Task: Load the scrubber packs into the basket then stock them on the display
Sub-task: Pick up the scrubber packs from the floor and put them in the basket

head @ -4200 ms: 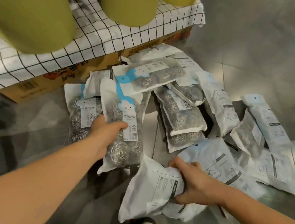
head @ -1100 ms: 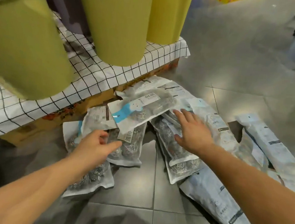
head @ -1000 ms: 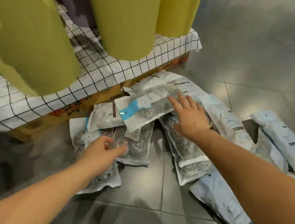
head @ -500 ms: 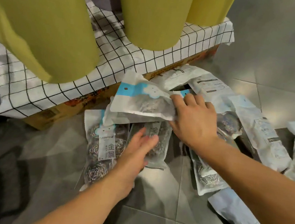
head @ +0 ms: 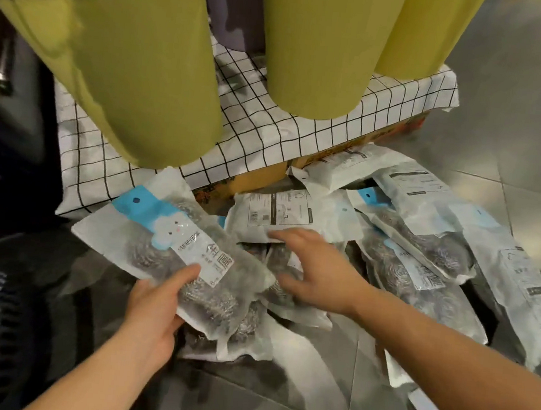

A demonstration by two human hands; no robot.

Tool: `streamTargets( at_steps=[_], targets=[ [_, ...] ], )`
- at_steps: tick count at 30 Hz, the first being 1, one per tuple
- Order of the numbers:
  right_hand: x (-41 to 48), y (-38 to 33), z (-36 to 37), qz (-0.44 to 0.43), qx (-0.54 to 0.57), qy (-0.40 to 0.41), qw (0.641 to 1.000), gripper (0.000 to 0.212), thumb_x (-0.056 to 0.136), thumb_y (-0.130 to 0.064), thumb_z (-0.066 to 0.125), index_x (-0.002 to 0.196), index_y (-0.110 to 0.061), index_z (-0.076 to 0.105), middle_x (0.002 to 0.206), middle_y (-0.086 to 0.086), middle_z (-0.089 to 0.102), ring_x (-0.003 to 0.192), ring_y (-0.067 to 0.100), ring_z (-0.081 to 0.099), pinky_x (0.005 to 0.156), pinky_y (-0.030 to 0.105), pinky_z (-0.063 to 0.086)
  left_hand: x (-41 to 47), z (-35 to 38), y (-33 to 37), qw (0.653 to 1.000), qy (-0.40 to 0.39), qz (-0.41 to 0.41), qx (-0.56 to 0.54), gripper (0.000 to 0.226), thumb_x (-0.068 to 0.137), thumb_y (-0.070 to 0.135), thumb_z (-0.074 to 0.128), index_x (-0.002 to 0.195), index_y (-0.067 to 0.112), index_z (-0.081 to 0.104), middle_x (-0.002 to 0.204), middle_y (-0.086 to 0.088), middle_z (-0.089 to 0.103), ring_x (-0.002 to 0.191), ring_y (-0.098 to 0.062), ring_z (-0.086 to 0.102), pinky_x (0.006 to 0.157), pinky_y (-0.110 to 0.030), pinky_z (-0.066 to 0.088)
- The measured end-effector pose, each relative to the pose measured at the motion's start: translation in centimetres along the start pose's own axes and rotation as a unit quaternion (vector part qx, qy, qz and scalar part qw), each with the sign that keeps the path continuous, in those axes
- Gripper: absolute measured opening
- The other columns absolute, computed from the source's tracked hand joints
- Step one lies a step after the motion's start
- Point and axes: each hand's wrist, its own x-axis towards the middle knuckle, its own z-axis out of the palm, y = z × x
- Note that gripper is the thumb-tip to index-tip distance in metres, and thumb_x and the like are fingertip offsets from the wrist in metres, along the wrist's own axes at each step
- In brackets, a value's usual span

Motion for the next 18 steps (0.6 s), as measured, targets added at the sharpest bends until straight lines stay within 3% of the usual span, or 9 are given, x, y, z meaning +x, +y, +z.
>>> streamTargets(
  at_steps=[2,5,7,10,12,15,18],
  targets=[
    [2.0,2.7,-0.5,0.083,-0.122,0.018,0.989,0.082,0.09,-0.034,0.065,0.158,-0.03,0.018,0.162,0.001,0.026,0.148,0.026,0.026,0.121,0.043,0.025,0.3,-1.5,0.3,1.0,0.006,0.001,0.007,0.037,0.083,0.006,0.072,0.118,0.017,0.068,0.105,-0.005,0.077,0.099,-0.025,0.072,0.086,-0.042,0.054],
    [4.2,6.4,-0.8,0.164,-0.244,-0.057,0.954,0.104,0.091,-0.026,0.068,0.156,-0.041,-0.012,0.168,-0.004,-0.007,0.155,0.029,-0.002,0.124,0.053,0.005,0.4,-3.5,0.6,1.0,0.02,0.009,0.023,0.033,0.083,-0.001,0.07,0.113,0.014,0.069,0.104,-0.008,0.077,0.1,-0.028,0.071,0.093,-0.045,0.052],
    [4.8,7.6,-0.7,0.176,-0.273,-0.066,0.943,0.102,0.094,-0.019,0.063,0.155,-0.041,-0.015,0.168,-0.006,-0.007,0.155,0.028,-0.008,0.123,0.054,0.0,0.3,-4.5,0.9,0.999,0.025,0.017,0.044,0.033,0.082,-0.005,0.069,0.111,0.011,0.069,0.104,-0.009,0.077,0.102,-0.029,0.07,0.098,-0.047,0.05],
    [4.7,7.6,-0.7,0.162,-0.312,-0.048,0.935,0.081,0.098,-0.011,0.051,0.159,-0.036,0.004,0.167,-0.006,0.016,0.155,0.024,0.004,0.124,0.052,0.001,-0.2,-5.3,1.2,0.995,0.01,0.037,0.096,0.043,0.081,-0.009,0.068,0.117,0.016,0.066,0.105,-0.005,0.077,0.1,-0.026,0.072,0.095,-0.045,0.052],
    [4.1,7.0,-1.0,0.159,-0.304,-0.021,0.939,0.068,0.099,-0.017,0.05,0.157,-0.037,0.019,0.16,-0.009,0.033,0.152,0.019,0.017,0.124,0.05,0.006,-1.0,-5.1,1.3,0.991,0.006,0.058,0.117,0.053,0.079,-0.011,0.07,0.12,0.022,0.063,0.104,-0.001,0.077,0.098,-0.021,0.072,0.088,-0.041,0.055],
    [2.6,5.5,-2.2,0.141,-0.257,0.048,0.955,0.05,0.098,-0.035,0.055,0.146,-0.039,0.044,0.146,-0.009,0.053,0.14,0.017,0.041,0.119,0.048,0.023,-1.9,-4.3,1.8,0.987,0.006,0.093,0.131,0.064,0.077,-0.011,0.072,0.126,0.028,0.058,0.109,0.004,0.075,0.103,-0.019,0.07,0.091,-0.042,0.054],
    [0.6,2.9,-4.7,0.101,-0.232,0.146,0.956,0.037,0.084,-0.039,0.076,0.12,-0.031,0.07,0.118,-0.009,0.072,0.112,0.02,0.066,0.099,0.043,0.049,-3.4,-3.1,3.1,0.981,-0.001,0.137,0.135,0.059,0.078,-0.001,0.076,0.124,0.03,0.057,0.111,0.007,0.072,0.102,-0.016,0.067,0.077,-0.033,0.052]
  ],
)
